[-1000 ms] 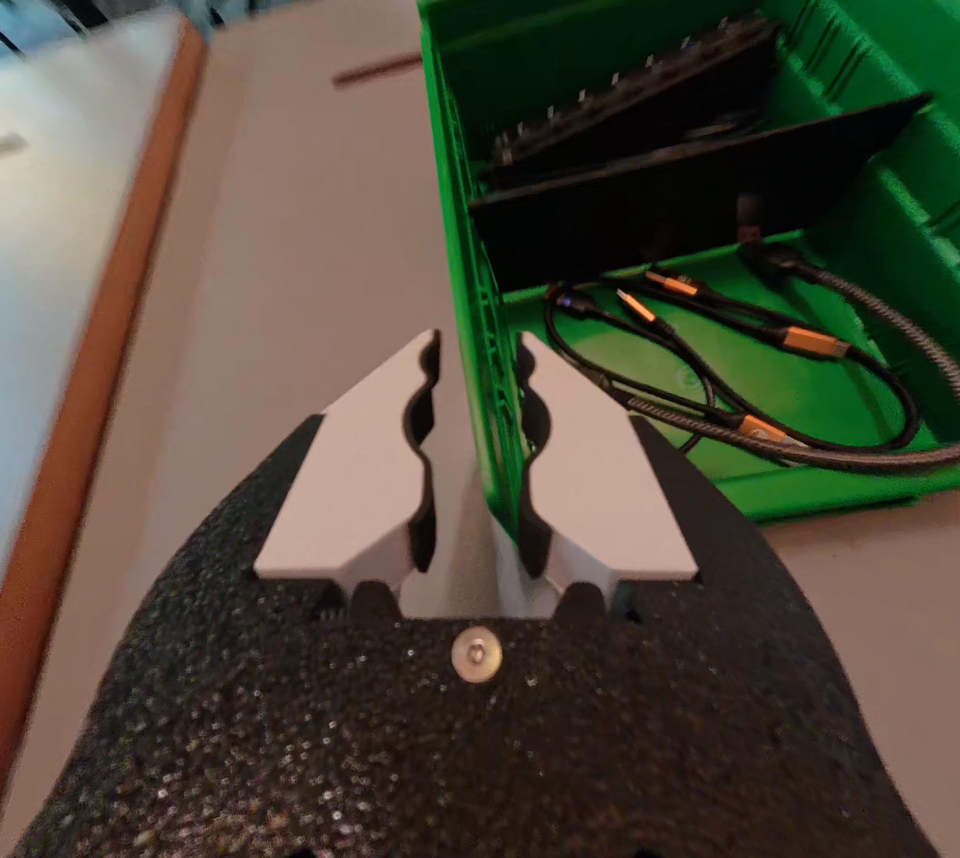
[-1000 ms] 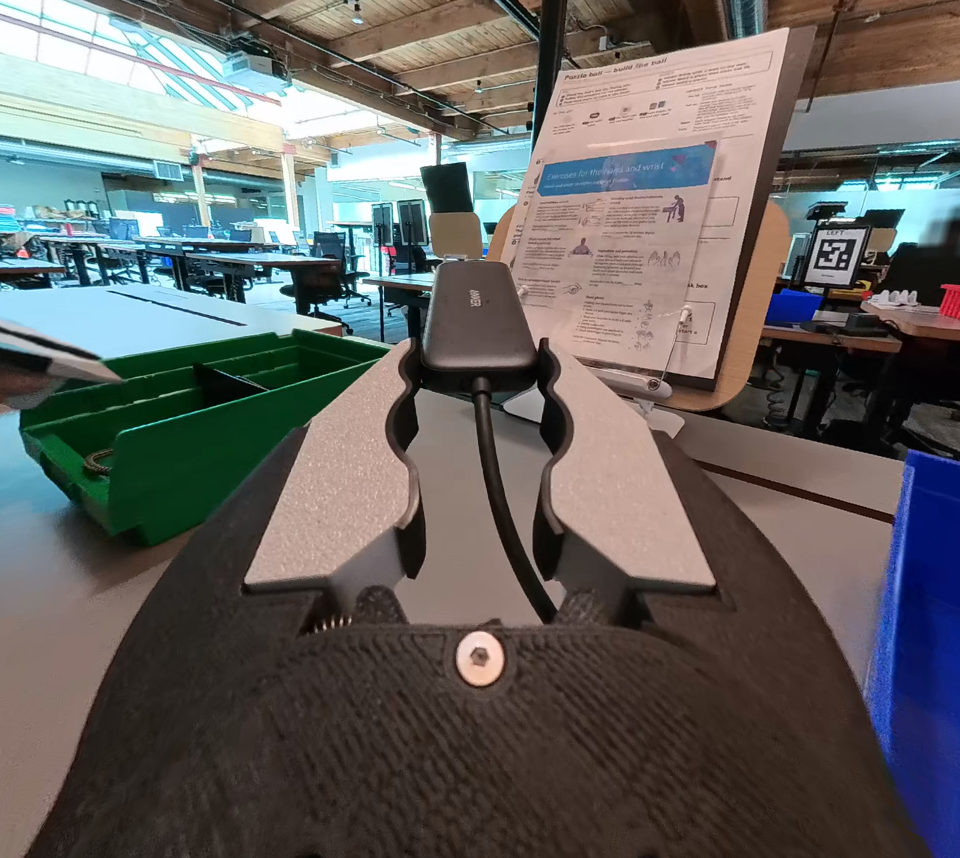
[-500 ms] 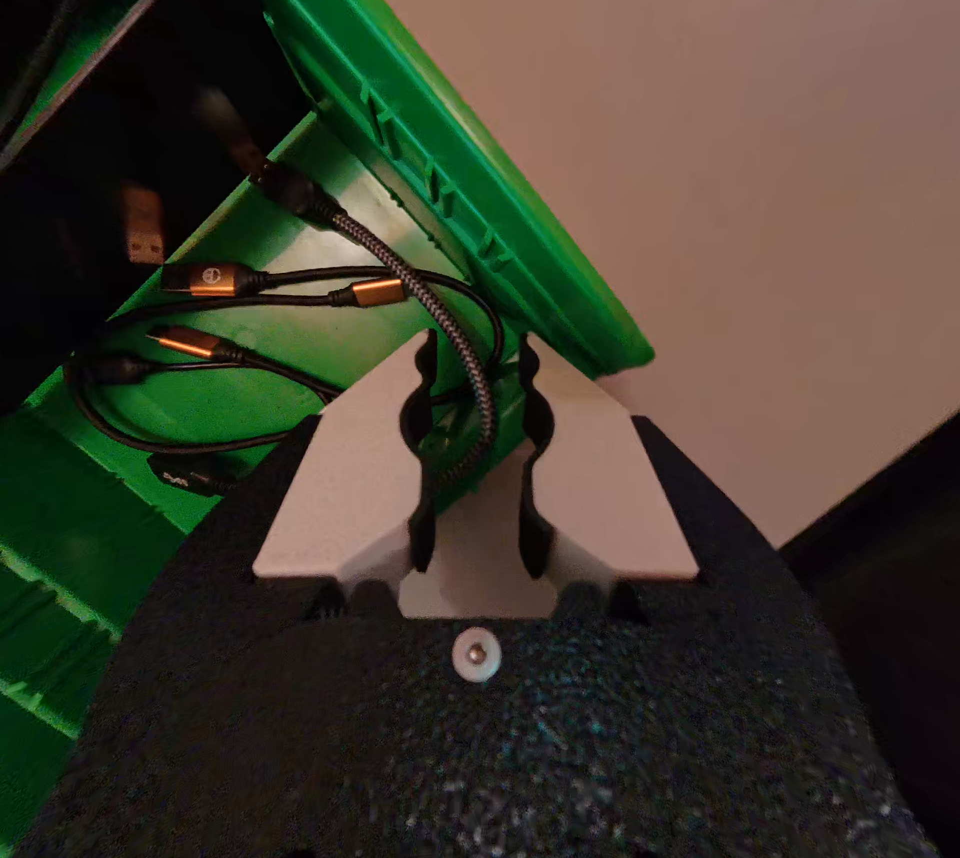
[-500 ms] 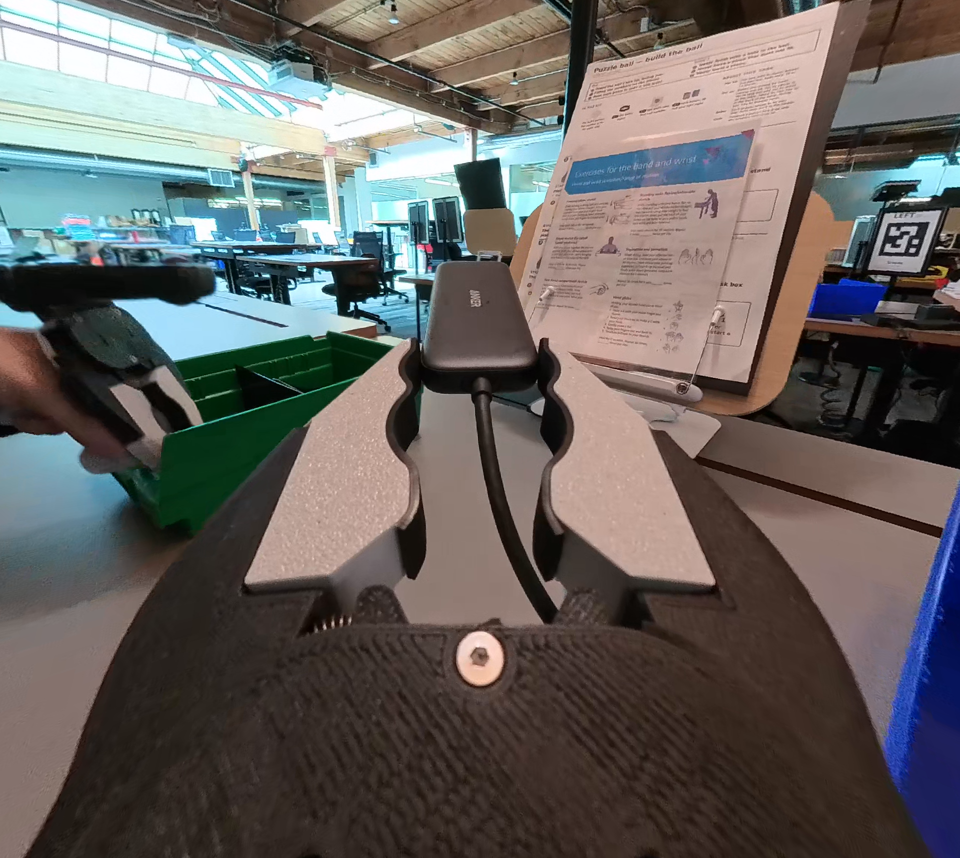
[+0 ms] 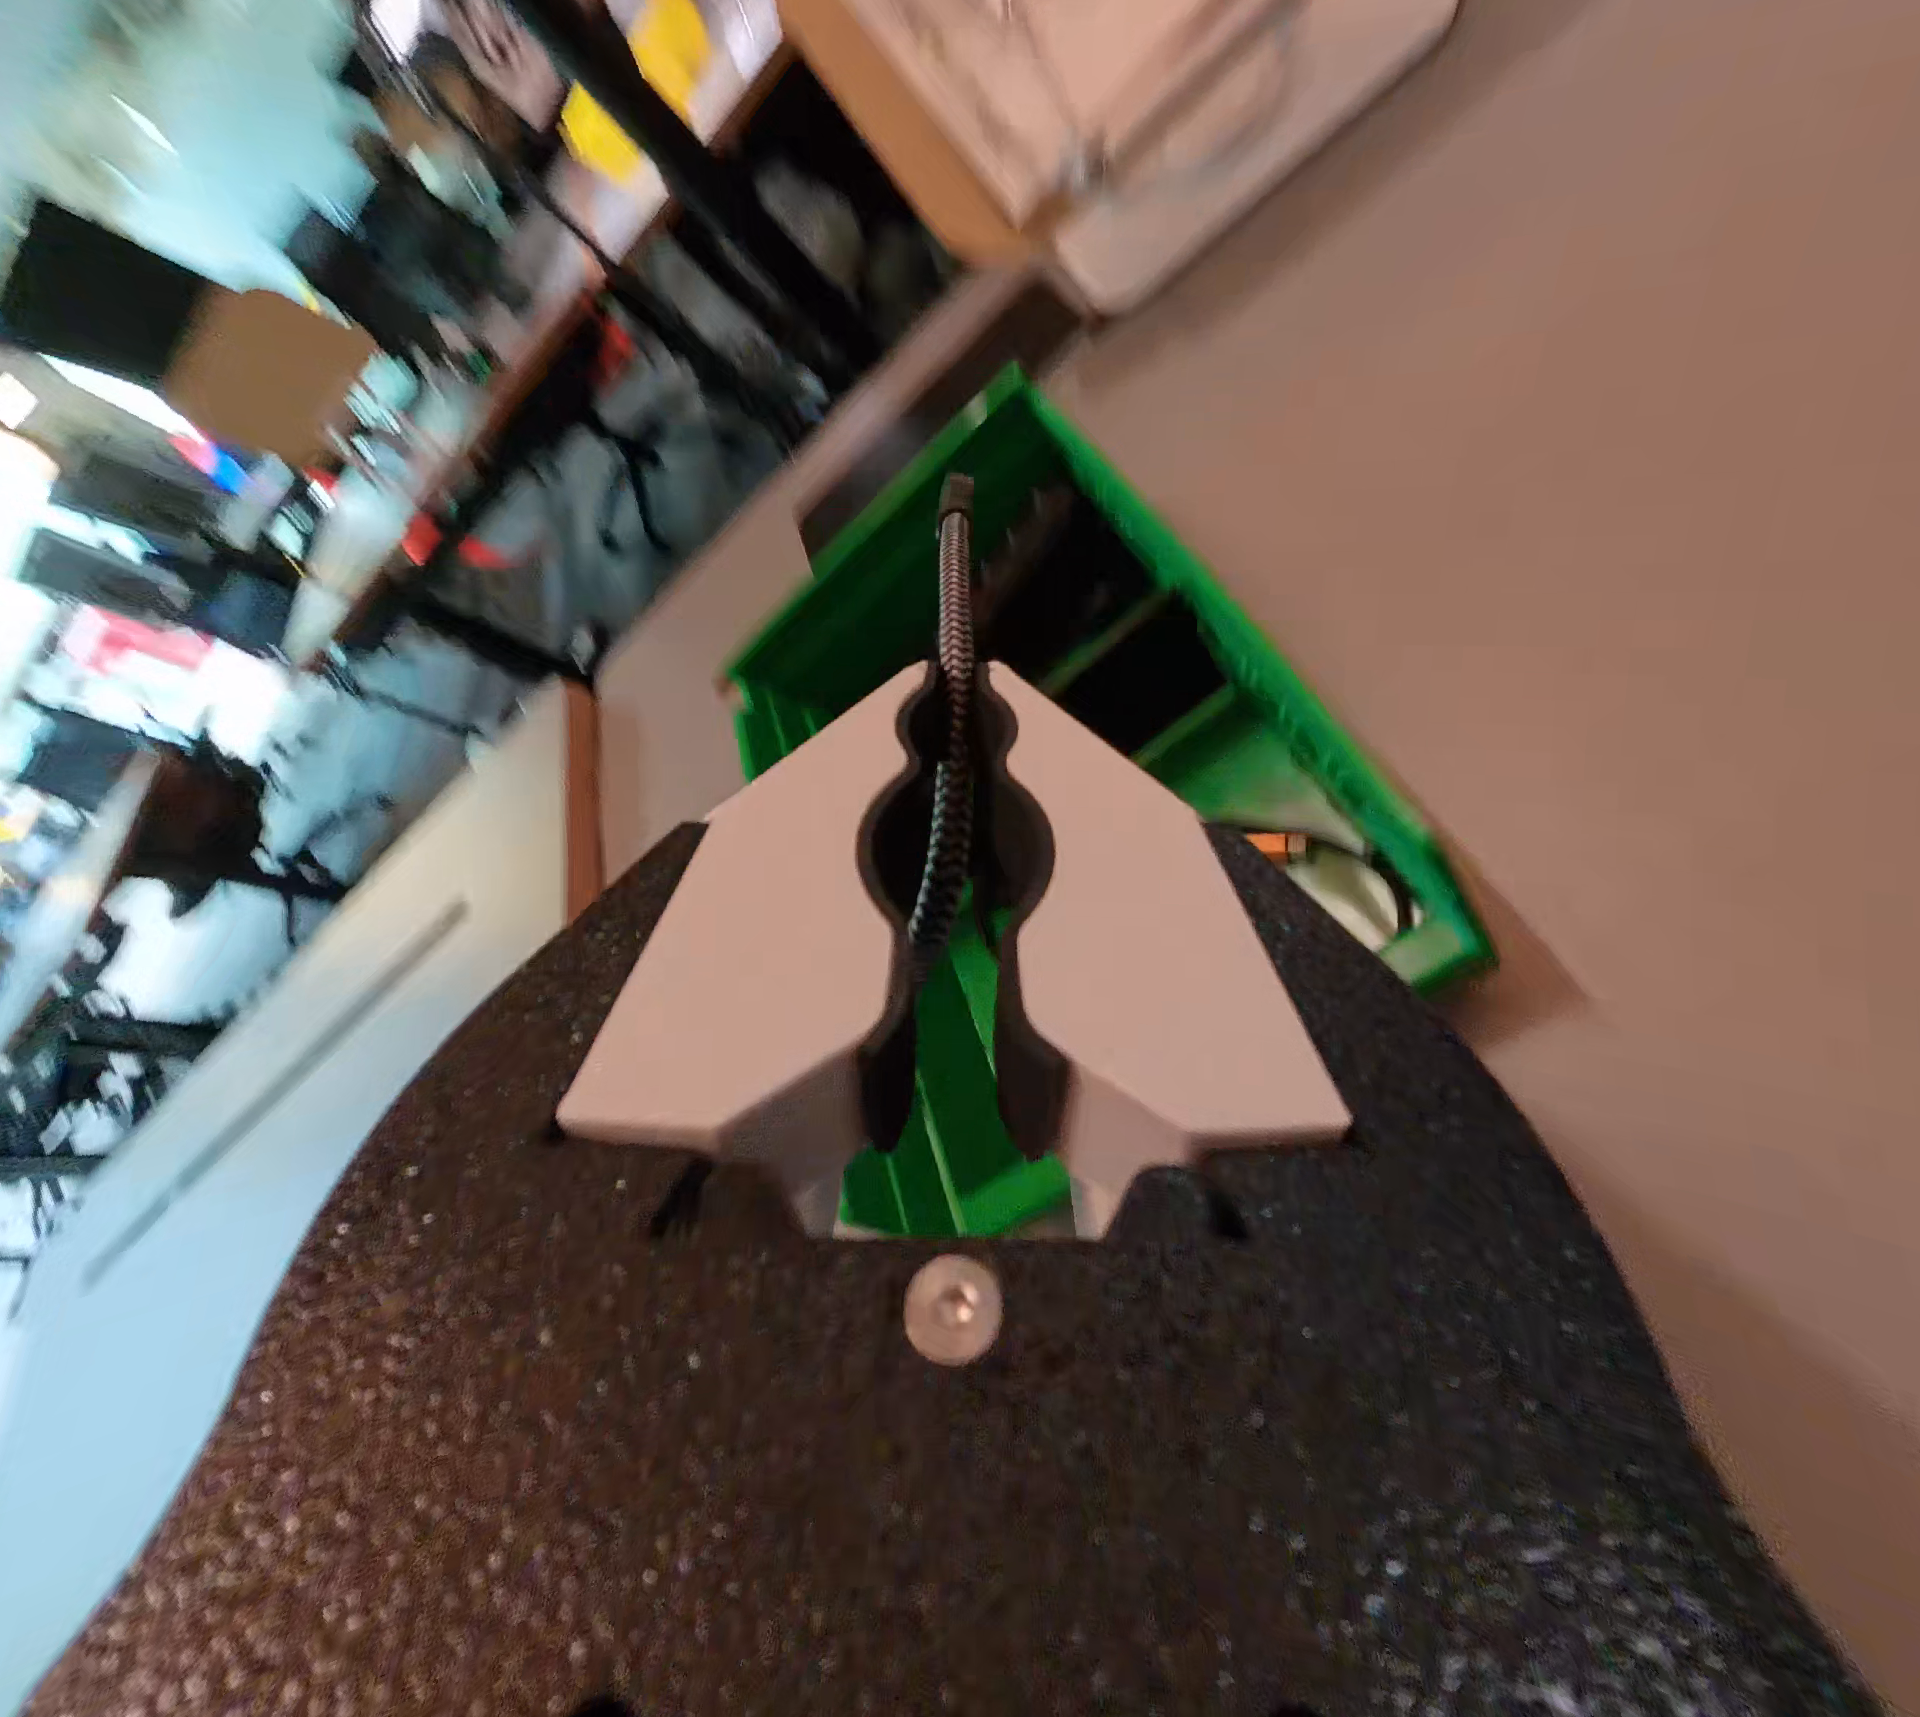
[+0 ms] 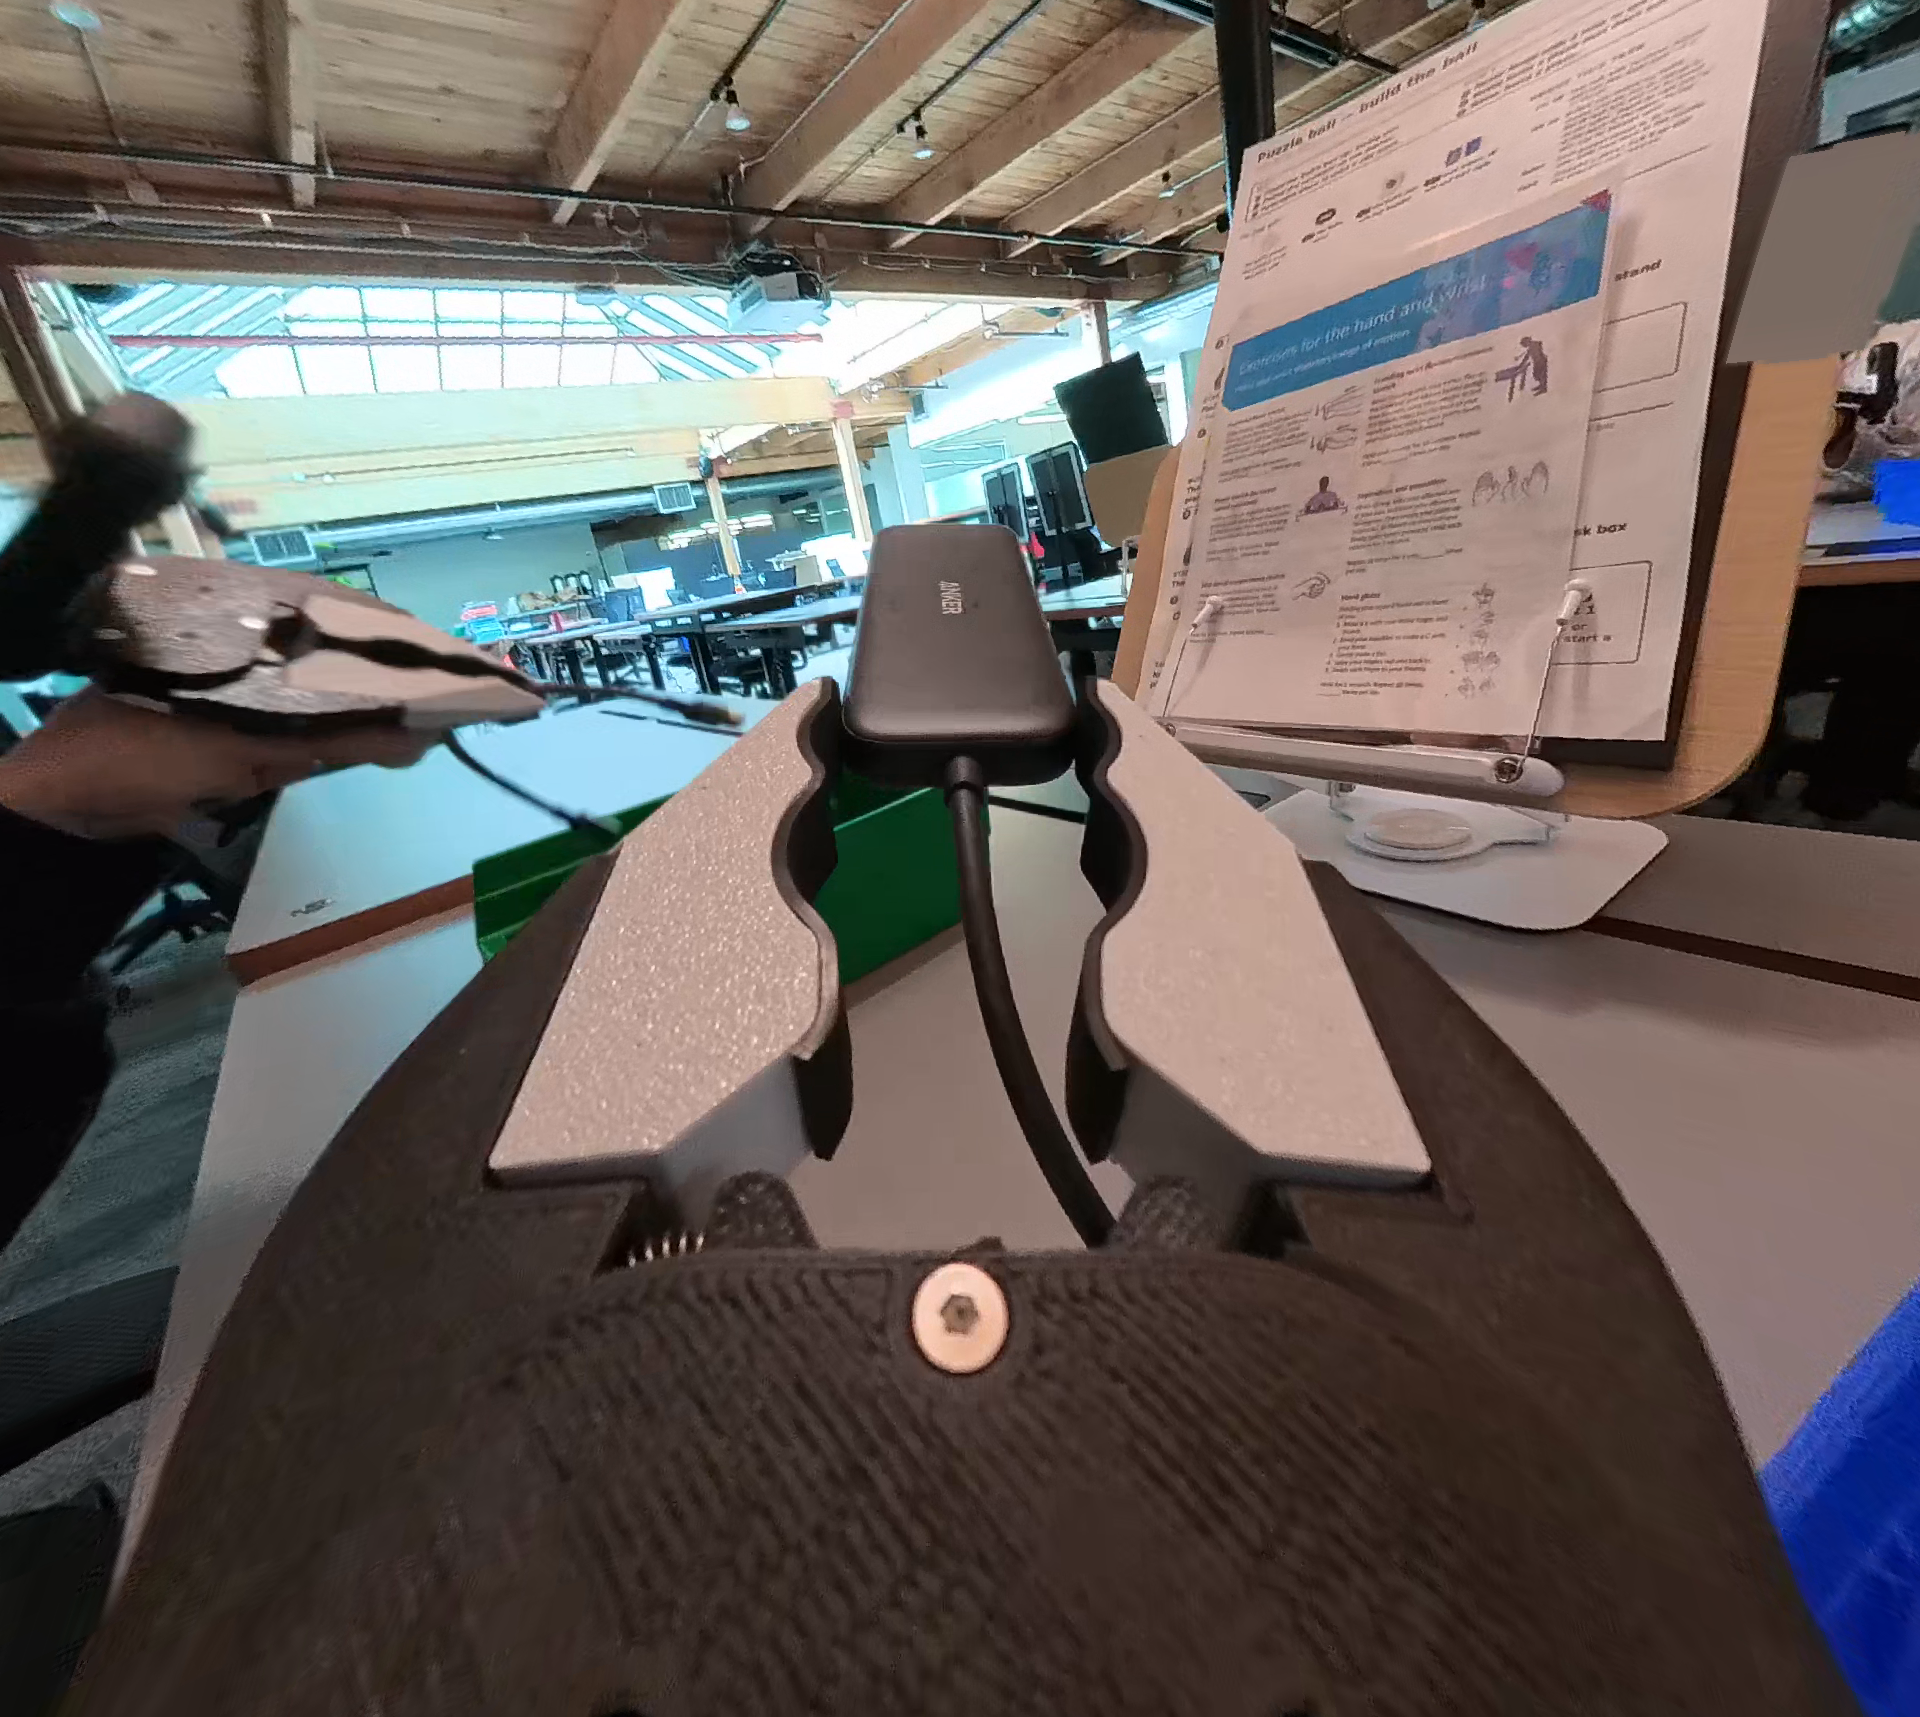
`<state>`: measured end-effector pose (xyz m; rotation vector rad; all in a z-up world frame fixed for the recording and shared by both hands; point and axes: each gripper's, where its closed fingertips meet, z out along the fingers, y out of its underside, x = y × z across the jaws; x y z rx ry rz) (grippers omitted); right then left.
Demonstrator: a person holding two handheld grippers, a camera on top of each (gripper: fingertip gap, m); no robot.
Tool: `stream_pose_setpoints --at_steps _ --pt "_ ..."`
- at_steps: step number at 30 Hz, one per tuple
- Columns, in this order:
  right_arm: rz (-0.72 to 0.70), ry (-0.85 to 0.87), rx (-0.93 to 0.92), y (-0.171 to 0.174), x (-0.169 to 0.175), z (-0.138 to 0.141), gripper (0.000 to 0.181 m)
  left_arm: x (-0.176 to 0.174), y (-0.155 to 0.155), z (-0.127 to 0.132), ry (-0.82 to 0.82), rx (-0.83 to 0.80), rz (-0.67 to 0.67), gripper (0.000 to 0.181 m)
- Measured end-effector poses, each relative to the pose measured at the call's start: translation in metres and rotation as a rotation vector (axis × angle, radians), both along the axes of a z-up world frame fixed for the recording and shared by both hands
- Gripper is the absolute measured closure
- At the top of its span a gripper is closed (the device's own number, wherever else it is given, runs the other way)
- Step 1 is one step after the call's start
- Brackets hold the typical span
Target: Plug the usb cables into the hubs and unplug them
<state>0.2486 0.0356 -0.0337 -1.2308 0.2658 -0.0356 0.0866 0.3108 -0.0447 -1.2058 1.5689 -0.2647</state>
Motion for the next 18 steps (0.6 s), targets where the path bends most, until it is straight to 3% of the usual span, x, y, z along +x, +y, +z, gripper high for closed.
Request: stream_pose_setpoints --at_steps 1,3,5,7,9,13,18 --pt "-0.001 0.005 0.011 -0.002 0.0 0.002 0.137 0.002 -0.018 0.018 -0.064 0.034 -0.052 0.179" --pt "-0.011 0.003 0.02 -0.006 0.0 0.007 0.137 0.008 -0.067 0.044 -0.164 0.117 -0.237 0.179" --pt "-0.047 -0.017 0.02 -0.012 0.002 0.013 0.137 0.016 -0.121 0.044 -0.201 0.107 -0.427 0.178" --pt "-0.097 -0.042 0.017 -0.021 0.005 0.019 0.138 0.026 -0.169 0.02 -0.183 0.065 -0.614 0.178" --pt "-0.144 -0.072 0.007 -0.029 0.008 0.023 0.137 0.037 -0.203 -0.023 -0.128 0.044 -0.773 0.179" --pt "-0.166 -0.094 -0.001 -0.037 0.012 0.025 0.137 0.048 -0.228 -0.114 0.027 -0.039 -0.916 0.179" --pt "-0.173 -0.084 -0.005 -0.038 0.019 0.02 0.138 0.04 -0.216 -0.174 0.231 -0.063 -0.971 0.178"
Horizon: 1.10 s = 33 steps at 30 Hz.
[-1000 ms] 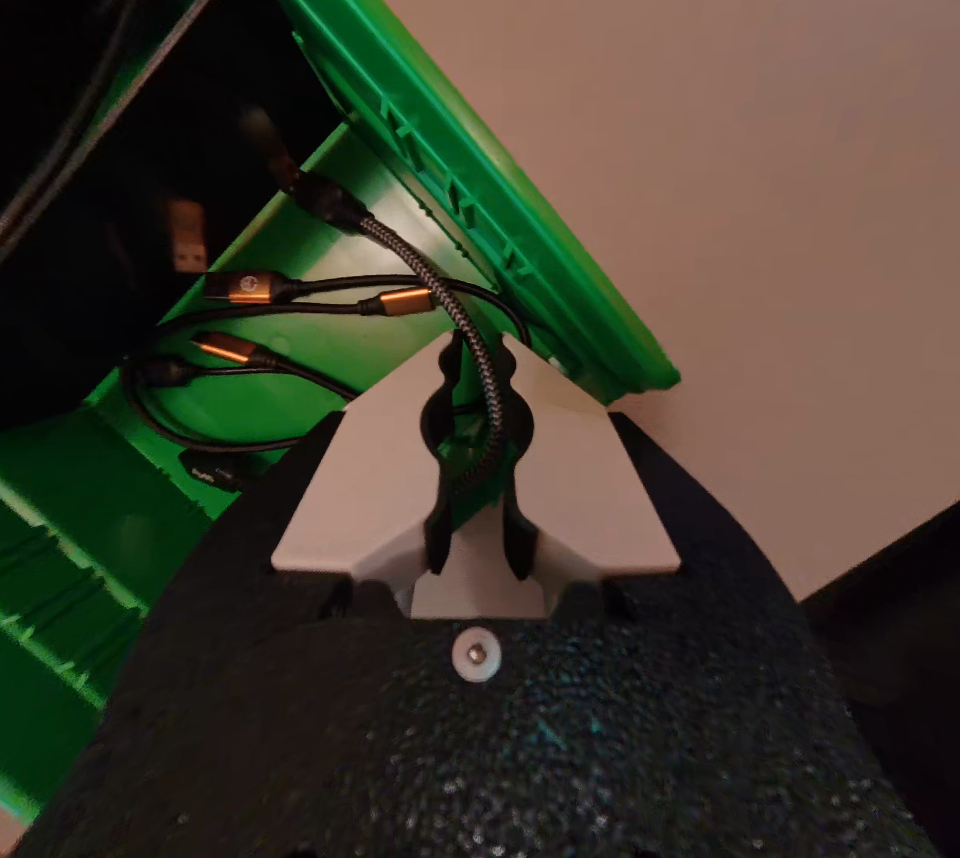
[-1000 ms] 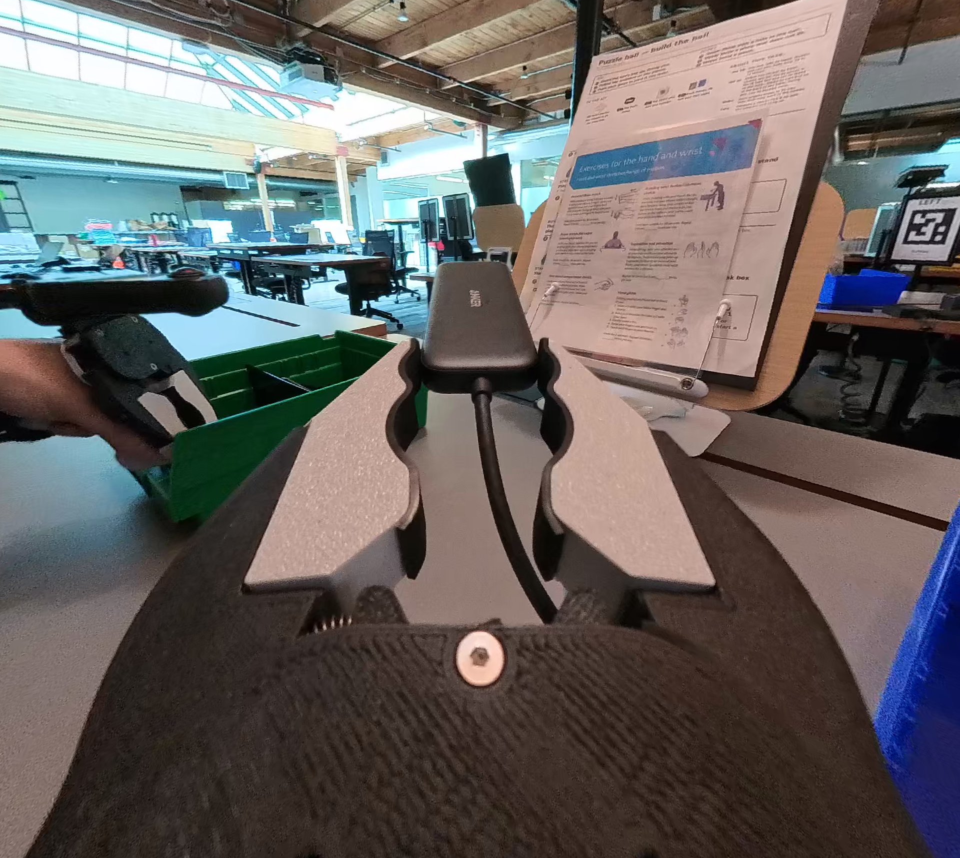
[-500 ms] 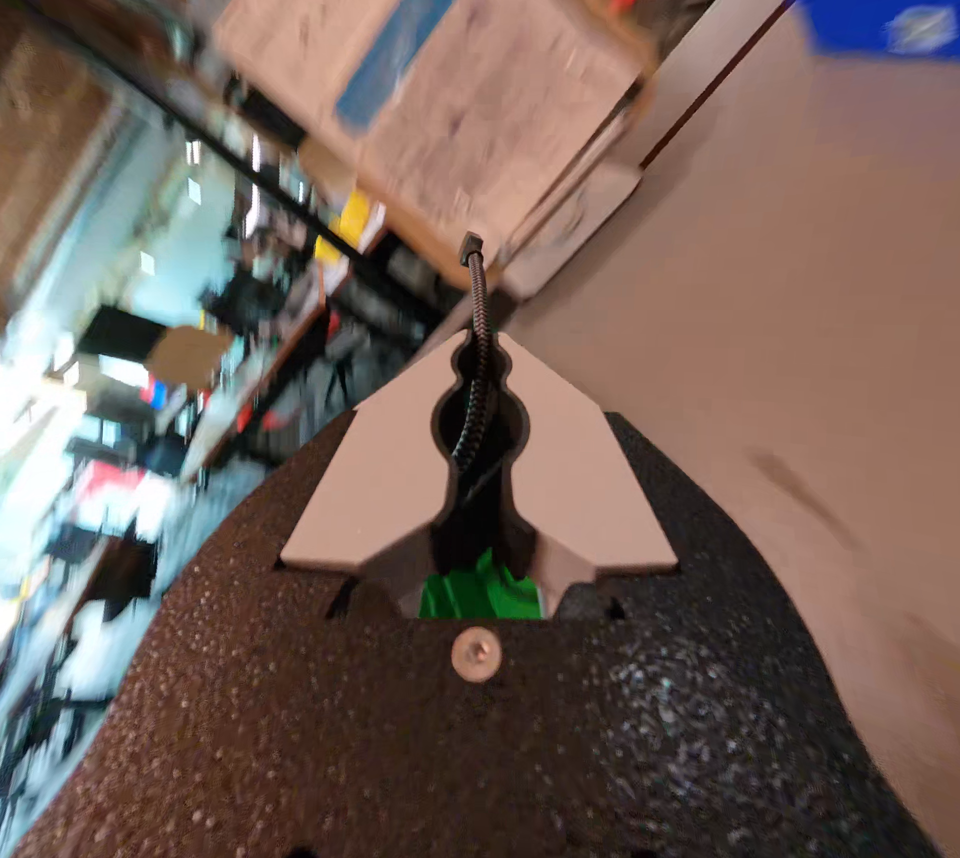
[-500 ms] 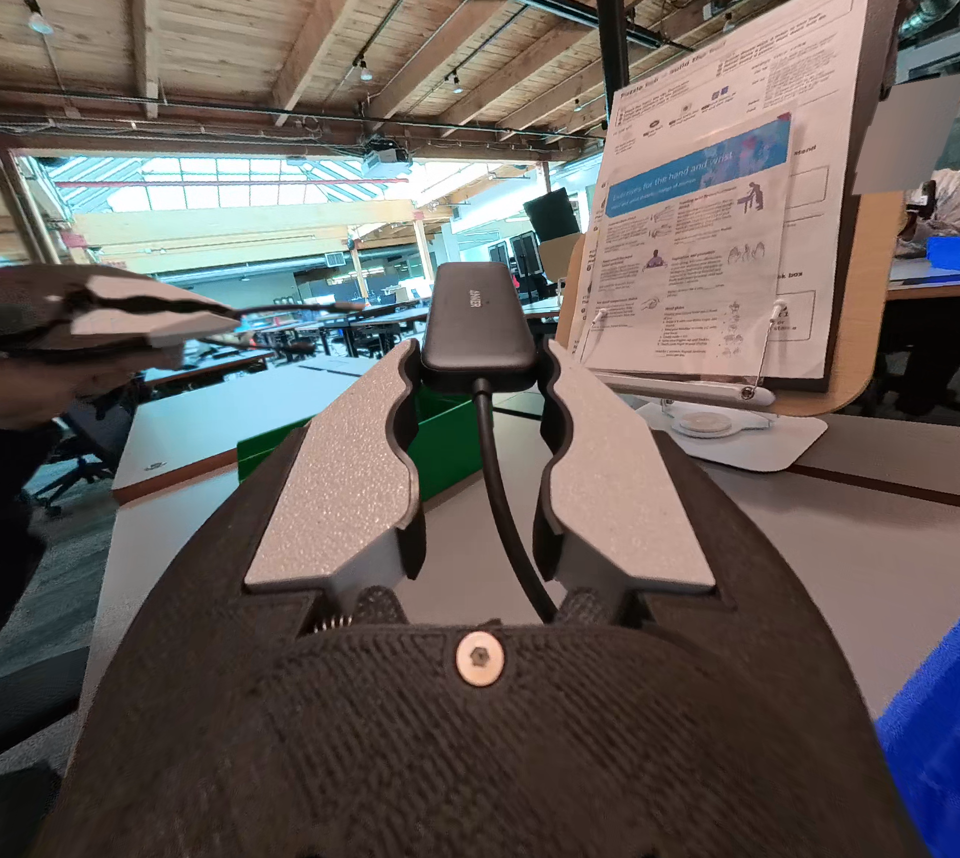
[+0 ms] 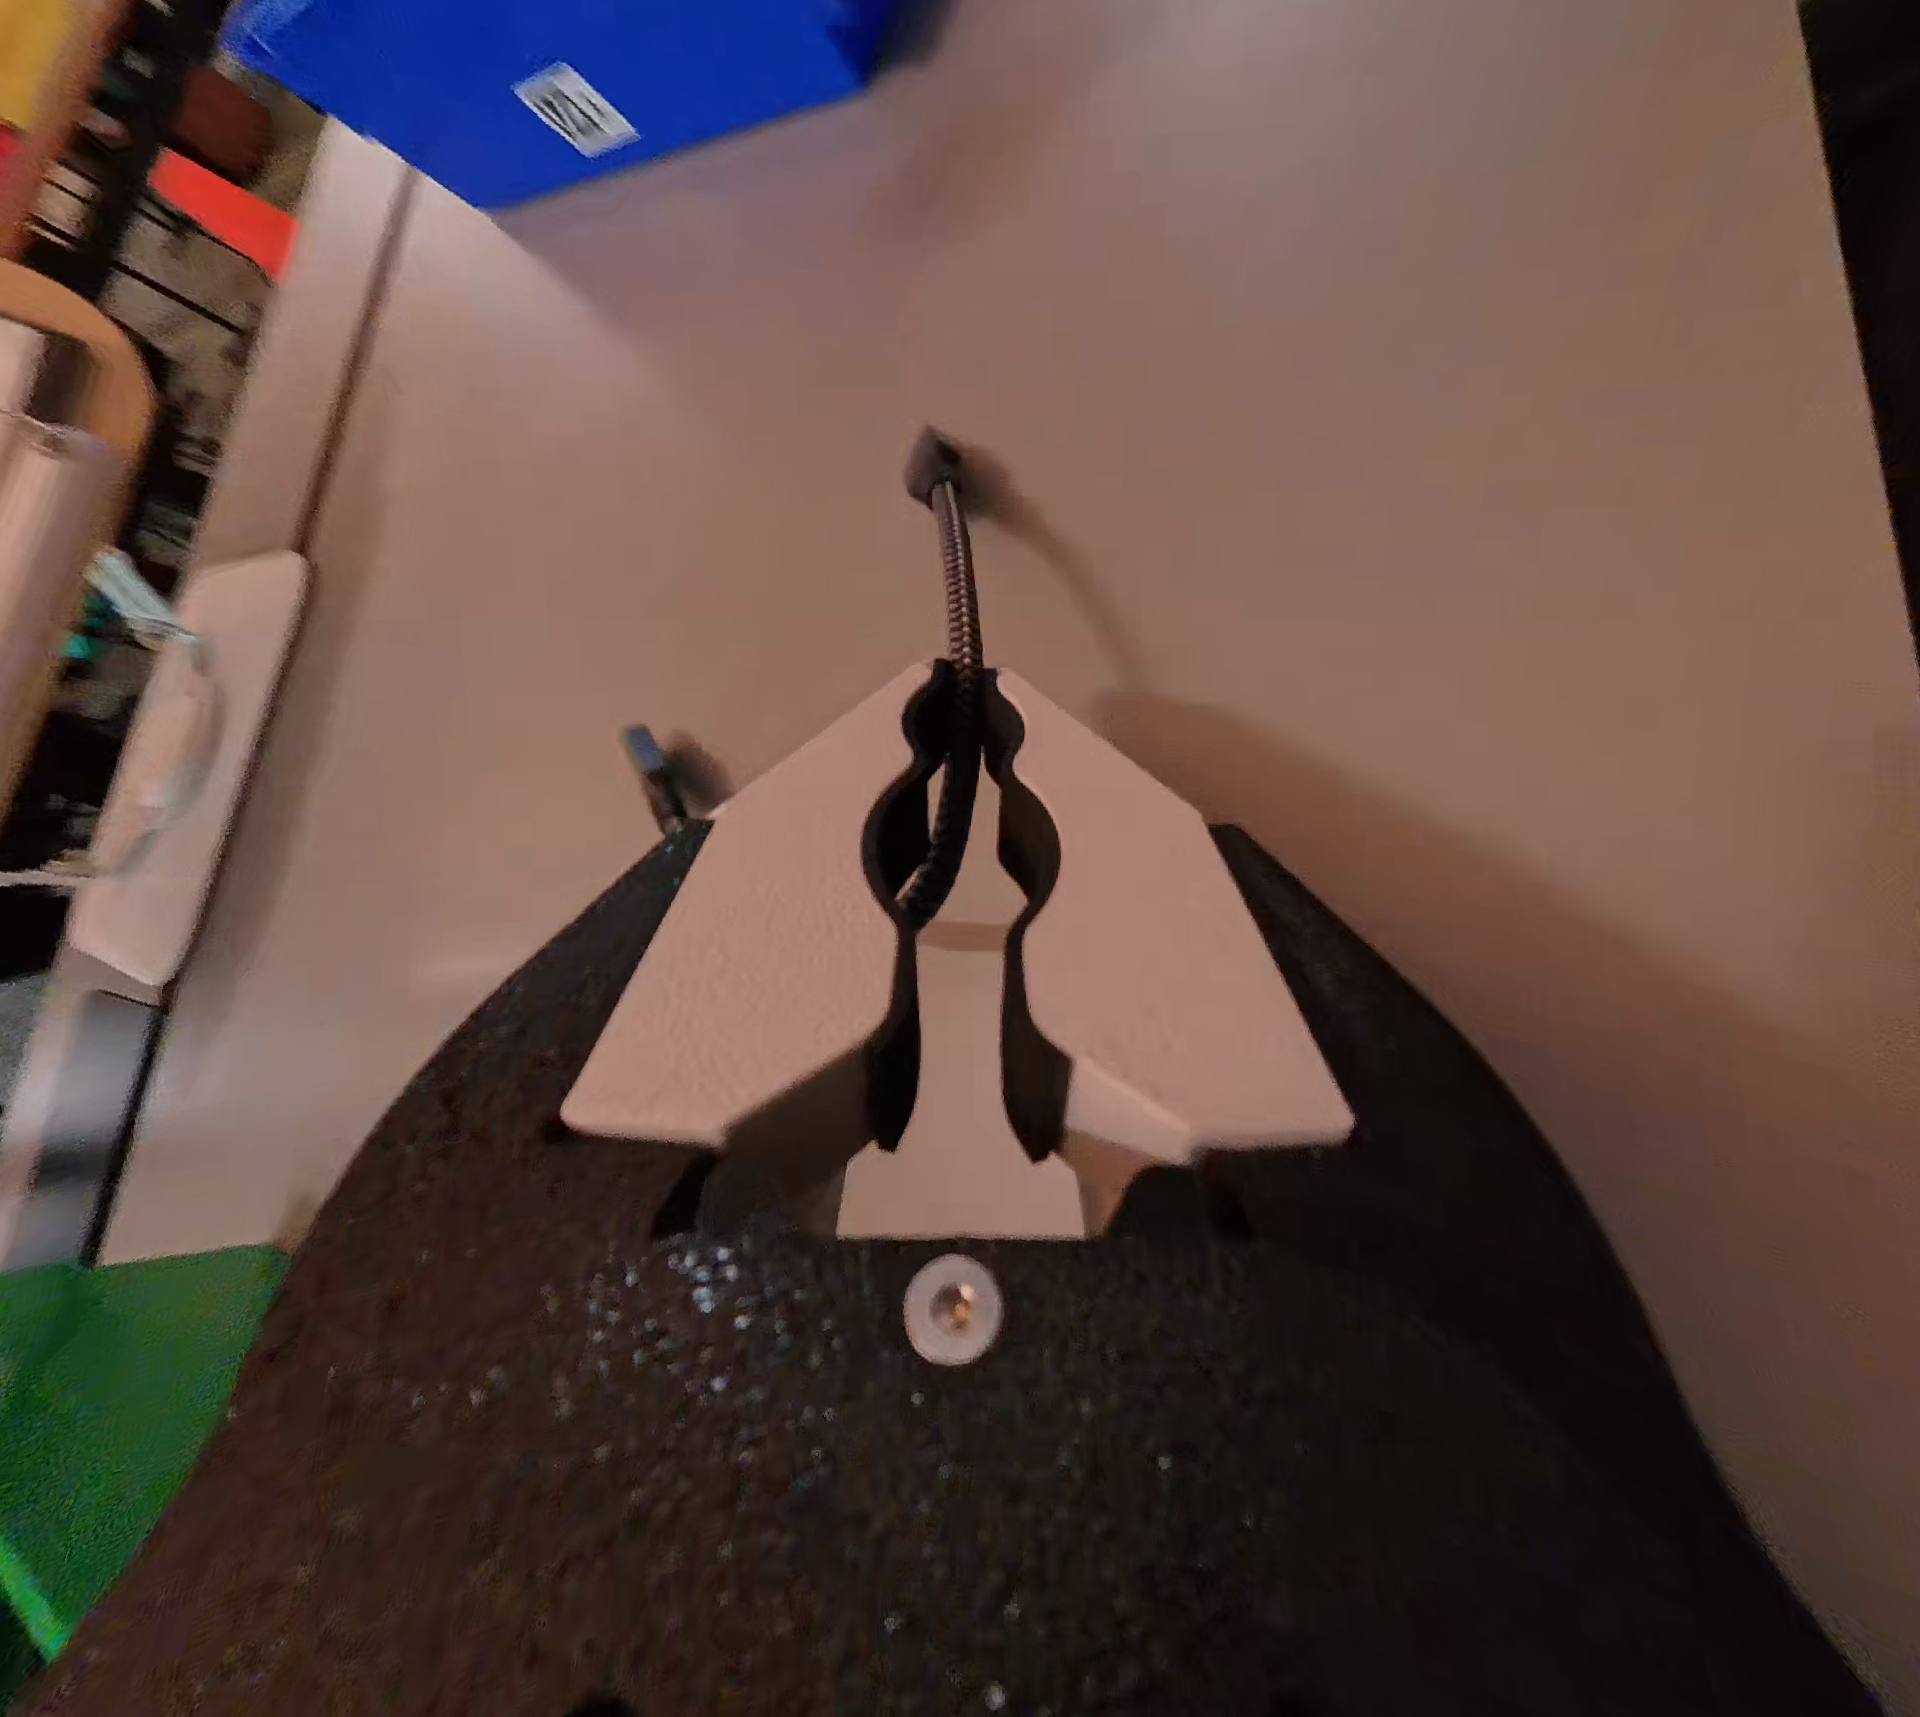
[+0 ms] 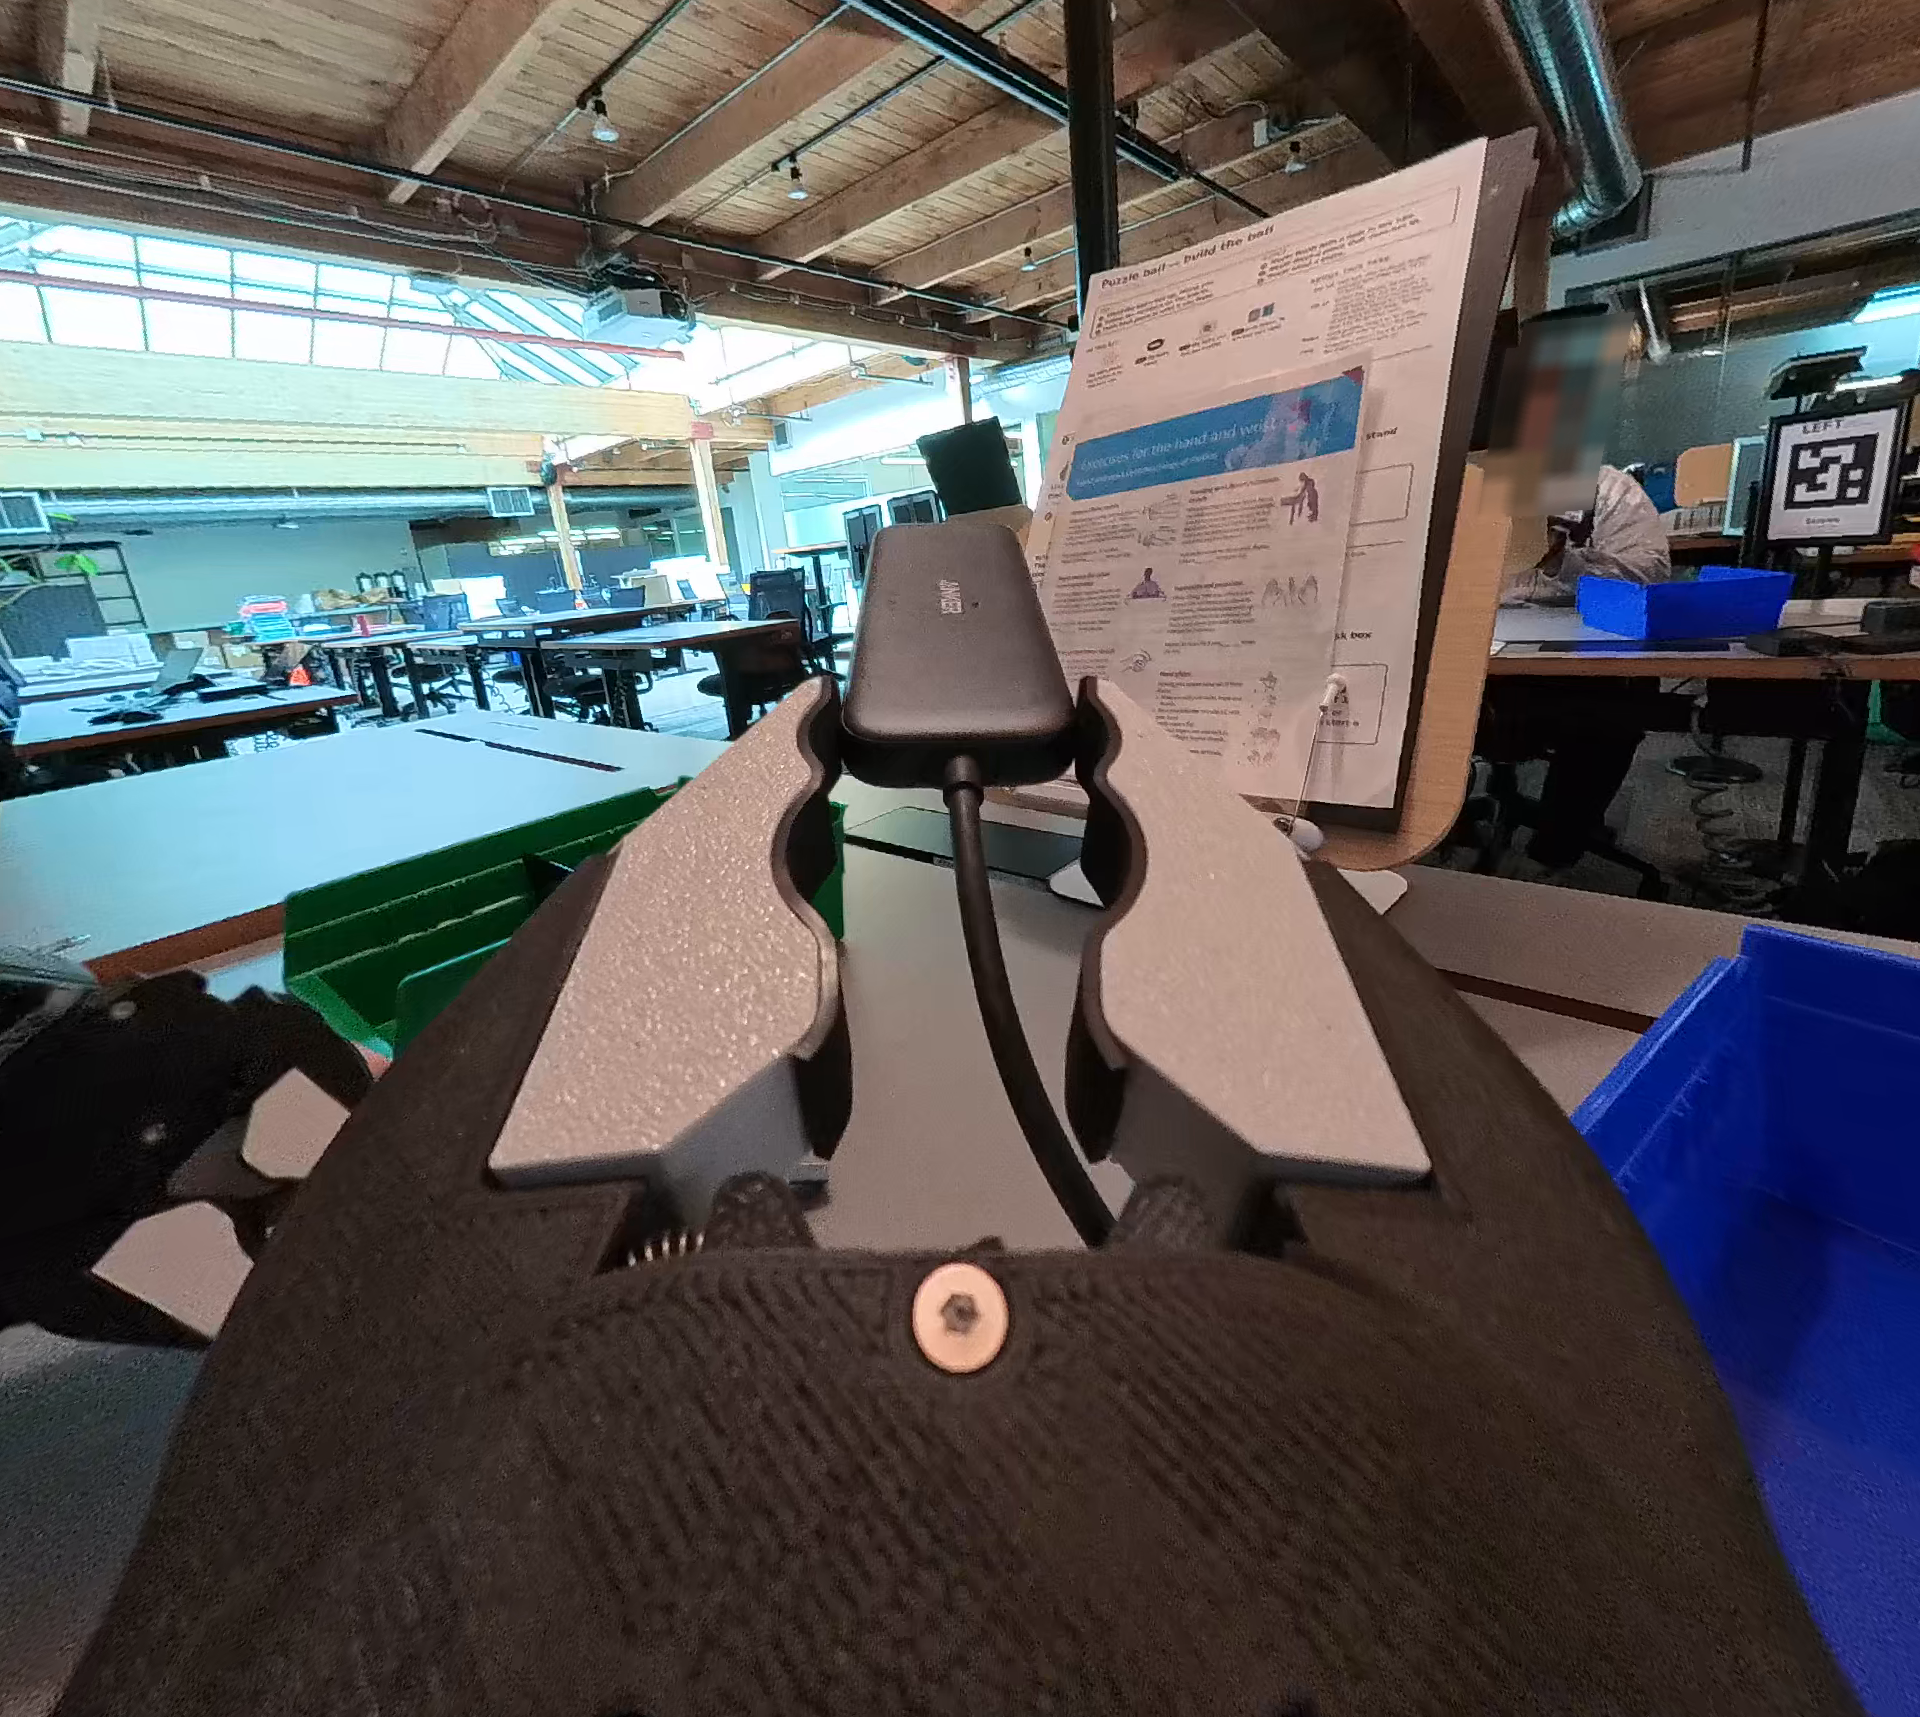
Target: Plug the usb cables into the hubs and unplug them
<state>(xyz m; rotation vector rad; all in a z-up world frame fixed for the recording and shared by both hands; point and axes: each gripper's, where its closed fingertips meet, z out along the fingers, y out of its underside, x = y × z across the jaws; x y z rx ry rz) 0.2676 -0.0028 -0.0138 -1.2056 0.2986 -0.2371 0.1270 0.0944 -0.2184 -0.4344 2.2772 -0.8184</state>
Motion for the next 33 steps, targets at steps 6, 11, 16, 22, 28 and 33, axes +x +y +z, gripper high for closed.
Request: stream_pose_setpoints --at_steps 6,11,16,22,28,33 --pt "-0.019 -0.019 -0.044 0.005 0.001 -0.006 0.137 0.0 0.014 -0.013 0.137 -0.072 0.108 0.16" --pt "-0.014 -0.031 -0.055 0.01 -0.003 -0.007 0.137 0.02 -0.017 -0.013 0.19 -0.111 0.231 0.152" --pt "-0.027 -0.047 -0.081 0.012 -0.003 -0.01 0.137 0.05 -0.023 -0.033 0.335 -0.236 0.397 0.148" --pt "-0.038 -0.022 -0.079 0.011 0.004 -0.013 0.137 0.049 -0.032 -0.04 0.376 -0.324 0.41 0.158" --pt "0.022 -0.03 -0.08 0.016 -0.005 -0.013 0.138 0.044 -0.034 -0.024 0.246 -0.328 0.353 0.174" --pt "0.195 0.05 -0.038 0.018 -0.018 -0.011 0.137 0.033 -0.049 0.034 0.218 -0.639 0.243 0.174"
